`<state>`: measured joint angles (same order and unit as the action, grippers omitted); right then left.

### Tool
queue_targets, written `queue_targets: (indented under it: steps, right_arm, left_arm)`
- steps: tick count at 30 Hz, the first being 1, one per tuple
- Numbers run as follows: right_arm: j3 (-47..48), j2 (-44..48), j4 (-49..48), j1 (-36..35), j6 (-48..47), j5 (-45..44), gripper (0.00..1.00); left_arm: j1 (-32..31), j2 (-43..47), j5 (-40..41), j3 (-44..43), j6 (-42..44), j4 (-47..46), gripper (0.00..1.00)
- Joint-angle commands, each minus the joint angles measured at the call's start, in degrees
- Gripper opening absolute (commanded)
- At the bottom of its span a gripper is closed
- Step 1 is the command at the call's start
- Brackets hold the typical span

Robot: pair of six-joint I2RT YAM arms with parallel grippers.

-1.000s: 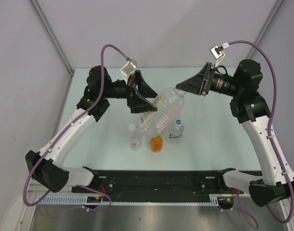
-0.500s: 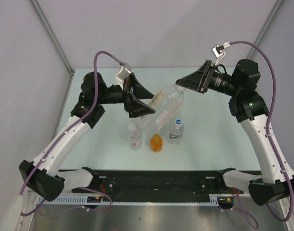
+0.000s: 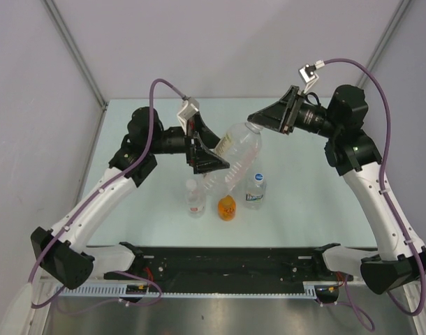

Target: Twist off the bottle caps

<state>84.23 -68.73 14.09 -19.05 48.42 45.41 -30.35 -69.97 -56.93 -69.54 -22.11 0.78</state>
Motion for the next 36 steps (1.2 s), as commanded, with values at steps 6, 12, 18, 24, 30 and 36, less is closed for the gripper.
queue_targets:
  steps: [6, 12, 18, 24, 30, 36]
  right_arm:
    - [0.33, -0.27, -4.78, -2.66, 2.12, -0.58, 0.00]
    - [0.33, 1.31, -2.40, -5.47, -0.25, -4.79, 0.00]
    - [0.33, 2.90, 1.02, -7.84, -2.71, -8.40, 0.00]
    - [0.24, 4.83, 4.46, -9.51, -4.65, -12.97, 0.00]
    - [-0.11, 5.36, 4.64, -11.71, -5.27, -15.00, 0.00]
    - [-1.60, 5.80, 2.09, -12.77, -3.51, -14.65, 0.00]
  left_arm:
    - [-1.91, 0.54, 2.43, 1.68, 0.58, -4.11, 1.00]
    - [-2.87, 1.94, 7.96, 3.53, 0.84, -6.66, 1.00]
    - [-2.88, 1.16, 8.50, 3.71, 1.63, -5.96, 0.72]
    - [-2.96, 1.16, 9.99, 3.27, 1.02, -5.16, 1.00]
    - [-3.22, 0.28, 8.94, 4.15, -1.44, -9.82, 1.00]
    - [-4.10, -0.78, 4.99, 5.20, -2.85, -14.30, 0.78]
